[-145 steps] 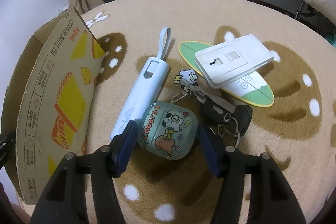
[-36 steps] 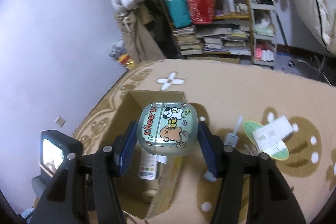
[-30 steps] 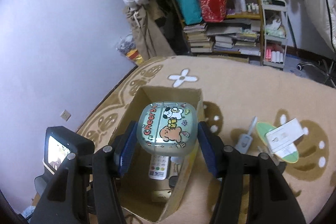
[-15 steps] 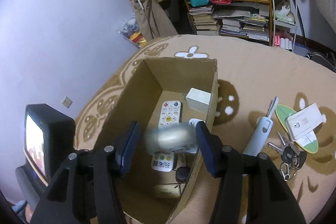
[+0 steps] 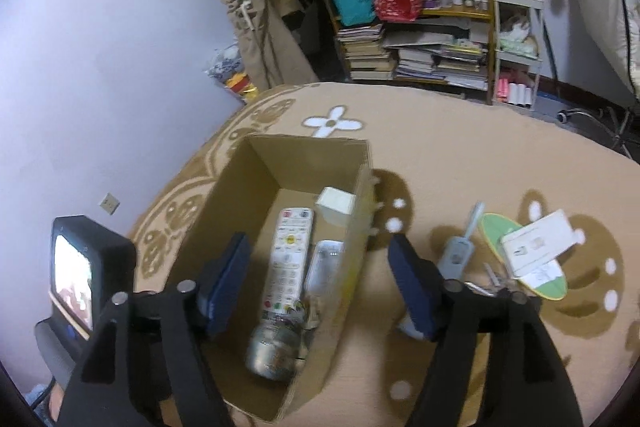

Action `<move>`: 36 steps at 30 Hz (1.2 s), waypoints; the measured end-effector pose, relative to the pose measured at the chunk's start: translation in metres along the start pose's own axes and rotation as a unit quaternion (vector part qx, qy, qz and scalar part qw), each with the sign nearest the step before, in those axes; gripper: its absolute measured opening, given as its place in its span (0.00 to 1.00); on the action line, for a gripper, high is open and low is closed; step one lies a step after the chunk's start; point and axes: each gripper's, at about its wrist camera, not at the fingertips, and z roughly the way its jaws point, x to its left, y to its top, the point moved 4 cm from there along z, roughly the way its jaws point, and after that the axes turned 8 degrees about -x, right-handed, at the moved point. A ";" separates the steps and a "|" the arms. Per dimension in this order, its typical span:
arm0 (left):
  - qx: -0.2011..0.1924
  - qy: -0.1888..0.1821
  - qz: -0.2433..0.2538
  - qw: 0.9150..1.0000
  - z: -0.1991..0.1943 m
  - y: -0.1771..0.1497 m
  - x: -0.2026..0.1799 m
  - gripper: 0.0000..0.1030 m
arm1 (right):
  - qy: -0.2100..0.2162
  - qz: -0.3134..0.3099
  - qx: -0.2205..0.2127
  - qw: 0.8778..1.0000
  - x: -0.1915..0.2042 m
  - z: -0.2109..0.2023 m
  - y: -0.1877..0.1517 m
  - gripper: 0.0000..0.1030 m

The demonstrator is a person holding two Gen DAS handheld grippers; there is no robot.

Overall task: Organize rigid objects
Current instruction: 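Move the right gripper back over the bunch of keys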

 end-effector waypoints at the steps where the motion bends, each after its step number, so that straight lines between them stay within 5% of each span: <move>1: 0.000 0.000 0.000 1.000 0.001 0.000 0.000 0.16 | -0.010 -0.001 0.002 1.000 -0.005 0.000 0.000 0.75; 11: 0.002 0.009 0.005 1.000 0.003 0.000 0.000 0.17 | -0.103 -0.011 0.014 0.994 -0.067 -0.005 -0.015 0.75; 28: -0.001 0.016 0.013 1.000 0.003 0.000 -0.002 0.17 | -0.163 0.110 0.052 0.979 -0.165 0.006 -0.061 0.73; 32: -0.001 0.015 0.012 1.000 0.003 0.000 -0.002 0.17 | -0.160 0.135 0.073 0.975 -0.175 0.015 -0.073 0.51; 36: -0.001 0.015 0.013 1.000 0.003 0.000 -0.002 0.17 | -0.148 0.159 0.082 0.973 -0.177 0.023 -0.084 0.44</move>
